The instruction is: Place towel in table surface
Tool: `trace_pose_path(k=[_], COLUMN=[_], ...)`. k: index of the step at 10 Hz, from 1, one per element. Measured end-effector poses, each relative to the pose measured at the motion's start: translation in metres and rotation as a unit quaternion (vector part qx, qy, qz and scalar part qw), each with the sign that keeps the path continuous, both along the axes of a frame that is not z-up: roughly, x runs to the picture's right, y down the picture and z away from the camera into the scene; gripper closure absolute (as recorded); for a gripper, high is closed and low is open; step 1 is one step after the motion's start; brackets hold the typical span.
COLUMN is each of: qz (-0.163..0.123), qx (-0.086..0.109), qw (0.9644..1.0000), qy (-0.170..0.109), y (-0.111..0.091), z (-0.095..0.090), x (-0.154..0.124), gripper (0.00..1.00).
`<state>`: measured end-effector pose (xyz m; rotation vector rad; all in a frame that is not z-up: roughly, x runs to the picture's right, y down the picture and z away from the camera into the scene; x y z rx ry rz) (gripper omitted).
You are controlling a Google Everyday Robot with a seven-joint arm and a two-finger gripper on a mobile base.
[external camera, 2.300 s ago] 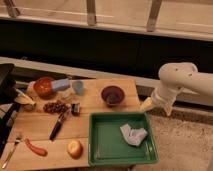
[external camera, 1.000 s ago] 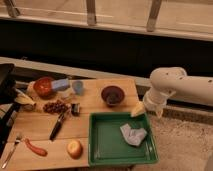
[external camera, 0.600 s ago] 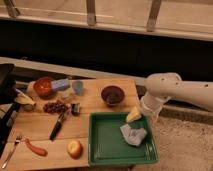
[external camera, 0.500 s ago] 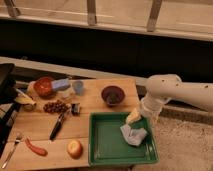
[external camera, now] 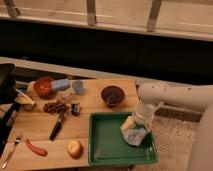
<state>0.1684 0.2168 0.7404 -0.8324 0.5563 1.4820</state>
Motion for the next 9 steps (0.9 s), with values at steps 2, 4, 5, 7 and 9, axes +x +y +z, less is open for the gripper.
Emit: trace_pose_path(k=[2,4,5,7,9], qz=[0.008,0.012,0.013,0.013,0.011], qx=[-0.032,-0.059,-0.068,-0.079,-0.08], qw=[0.9994,0.9981,0.9975,0.9968,0.9967], qy=[0.011,0.014,0.013,0.009,0.003], y=[0.013,0.025,0.029,0.035,0.037], z=[0.017,0.029,0.034,0.038,0.037], x=[0.009,0.014,0.013,0.012,0.009], gripper=[0.2,0.21,0.25,0.42,0.63])
